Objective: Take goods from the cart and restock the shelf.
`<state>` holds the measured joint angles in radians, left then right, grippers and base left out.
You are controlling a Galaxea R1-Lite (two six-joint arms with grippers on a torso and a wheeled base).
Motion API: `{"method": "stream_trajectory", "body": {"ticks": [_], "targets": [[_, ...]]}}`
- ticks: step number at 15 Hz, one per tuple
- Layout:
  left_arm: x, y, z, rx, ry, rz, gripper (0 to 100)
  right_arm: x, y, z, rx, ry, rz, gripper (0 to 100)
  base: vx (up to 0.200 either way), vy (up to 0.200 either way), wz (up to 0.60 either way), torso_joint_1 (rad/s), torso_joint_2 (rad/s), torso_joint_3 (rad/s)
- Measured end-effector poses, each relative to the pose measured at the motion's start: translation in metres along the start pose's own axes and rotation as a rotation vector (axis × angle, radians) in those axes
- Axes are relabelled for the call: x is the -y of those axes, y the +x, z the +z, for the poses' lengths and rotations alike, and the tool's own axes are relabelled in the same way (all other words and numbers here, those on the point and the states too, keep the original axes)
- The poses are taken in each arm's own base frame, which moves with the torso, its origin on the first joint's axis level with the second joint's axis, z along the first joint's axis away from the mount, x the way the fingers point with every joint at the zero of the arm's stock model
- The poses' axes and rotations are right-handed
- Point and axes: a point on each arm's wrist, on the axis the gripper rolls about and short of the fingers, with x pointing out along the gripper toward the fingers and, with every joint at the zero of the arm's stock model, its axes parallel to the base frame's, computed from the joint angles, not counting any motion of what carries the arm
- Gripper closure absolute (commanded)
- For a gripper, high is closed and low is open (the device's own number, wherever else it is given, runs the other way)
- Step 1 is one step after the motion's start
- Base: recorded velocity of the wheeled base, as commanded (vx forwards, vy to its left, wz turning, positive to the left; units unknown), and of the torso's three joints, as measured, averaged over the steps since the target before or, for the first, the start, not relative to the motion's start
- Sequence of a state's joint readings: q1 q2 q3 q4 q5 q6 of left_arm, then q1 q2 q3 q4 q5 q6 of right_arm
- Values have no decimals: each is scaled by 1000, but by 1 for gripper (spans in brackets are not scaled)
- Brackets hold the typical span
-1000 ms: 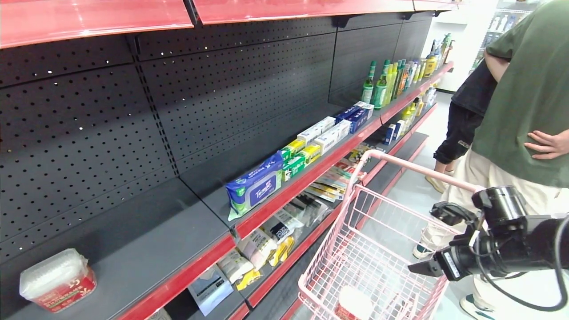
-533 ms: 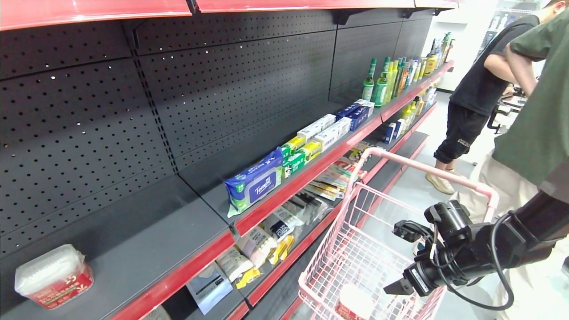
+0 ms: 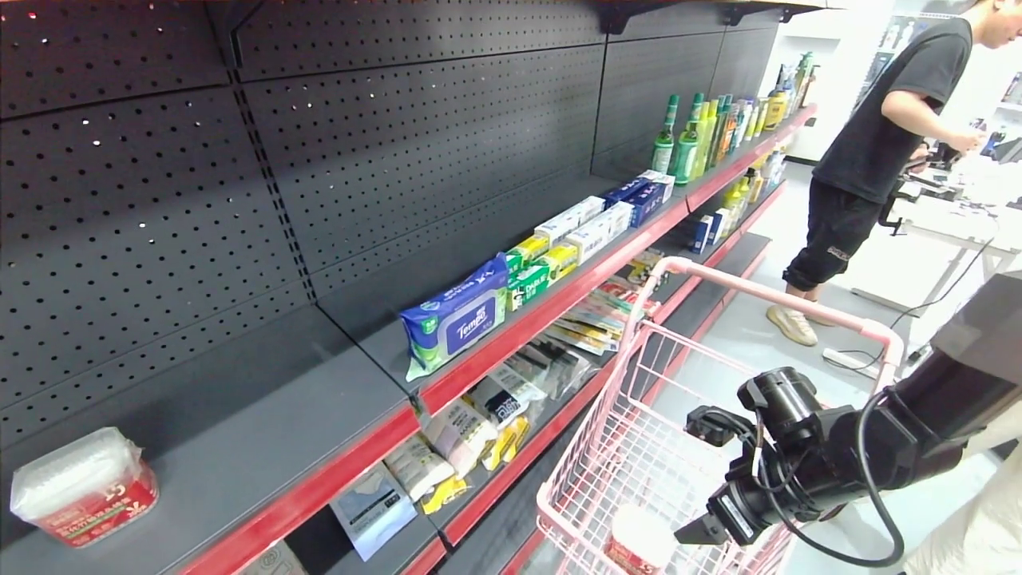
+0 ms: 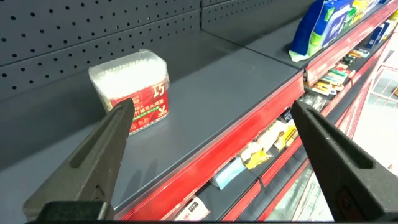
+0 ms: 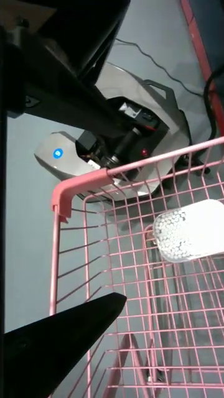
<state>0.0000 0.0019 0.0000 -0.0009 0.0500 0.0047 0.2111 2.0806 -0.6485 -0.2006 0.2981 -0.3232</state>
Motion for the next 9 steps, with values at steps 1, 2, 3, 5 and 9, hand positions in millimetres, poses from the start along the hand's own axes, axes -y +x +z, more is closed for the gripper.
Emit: {"method": "stream_trajectory", "body": {"ticks": [1,2,3,5,9], "targets": [[0,0,0,0,0,0,0,0,0,0,0,0,-1,0,0,0,0,0,0,0],[0,0,0,0,0,0,0,0,0,0,0,0,0,0,0,0,0,0,0,0],[0,0,0,0,0,0,0,0,0,0,-1,-1,1,0,0,0,0,0,0,0],[0,0,0,0,0,0,0,-2,1,0,-2,-6,4,0,0,0,0,0,0,0],[0,0,0,0,0,0,0,-2,2,2,55,-31,-14,0,0,0,-300,1,5,2]]}}
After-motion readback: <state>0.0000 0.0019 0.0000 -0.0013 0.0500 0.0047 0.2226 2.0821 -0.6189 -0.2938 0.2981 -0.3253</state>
